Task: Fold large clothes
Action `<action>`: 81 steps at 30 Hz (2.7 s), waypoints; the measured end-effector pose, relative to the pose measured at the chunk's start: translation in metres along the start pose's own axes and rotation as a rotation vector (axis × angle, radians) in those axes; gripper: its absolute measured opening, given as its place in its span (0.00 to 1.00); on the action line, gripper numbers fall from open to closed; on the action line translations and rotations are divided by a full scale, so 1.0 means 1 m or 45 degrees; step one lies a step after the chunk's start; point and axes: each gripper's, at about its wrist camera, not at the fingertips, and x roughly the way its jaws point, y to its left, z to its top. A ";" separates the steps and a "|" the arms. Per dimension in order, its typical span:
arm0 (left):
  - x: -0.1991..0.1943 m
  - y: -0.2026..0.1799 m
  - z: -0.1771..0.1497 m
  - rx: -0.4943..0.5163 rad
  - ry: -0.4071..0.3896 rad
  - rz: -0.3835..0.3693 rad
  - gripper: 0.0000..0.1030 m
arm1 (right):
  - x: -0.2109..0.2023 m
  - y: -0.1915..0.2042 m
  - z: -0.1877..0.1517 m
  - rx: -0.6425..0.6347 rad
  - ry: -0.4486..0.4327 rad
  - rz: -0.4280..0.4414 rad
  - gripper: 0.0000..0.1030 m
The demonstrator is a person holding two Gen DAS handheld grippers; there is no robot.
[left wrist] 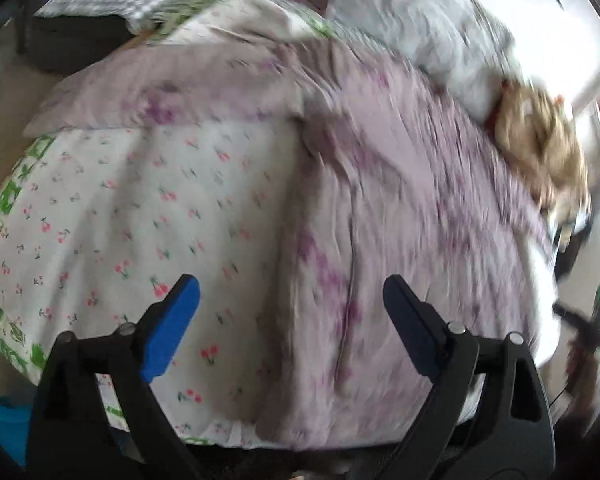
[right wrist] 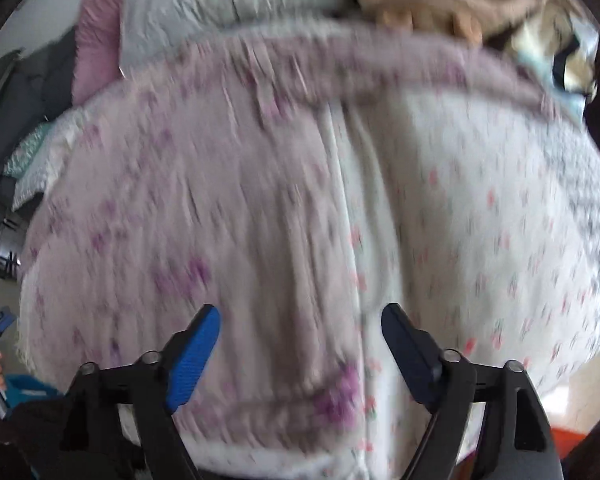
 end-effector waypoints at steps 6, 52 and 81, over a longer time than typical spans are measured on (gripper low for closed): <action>-0.005 0.021 0.040 -0.142 -0.086 0.065 0.90 | 0.010 0.051 0.041 -0.018 -0.067 0.092 0.82; -0.007 0.030 0.194 -0.342 -0.800 0.027 0.12 | 0.142 0.148 0.103 -0.147 -0.045 0.185 0.82; 0.193 -0.277 0.058 0.634 0.217 -0.229 0.61 | 0.128 0.085 0.123 0.084 -0.113 0.221 0.82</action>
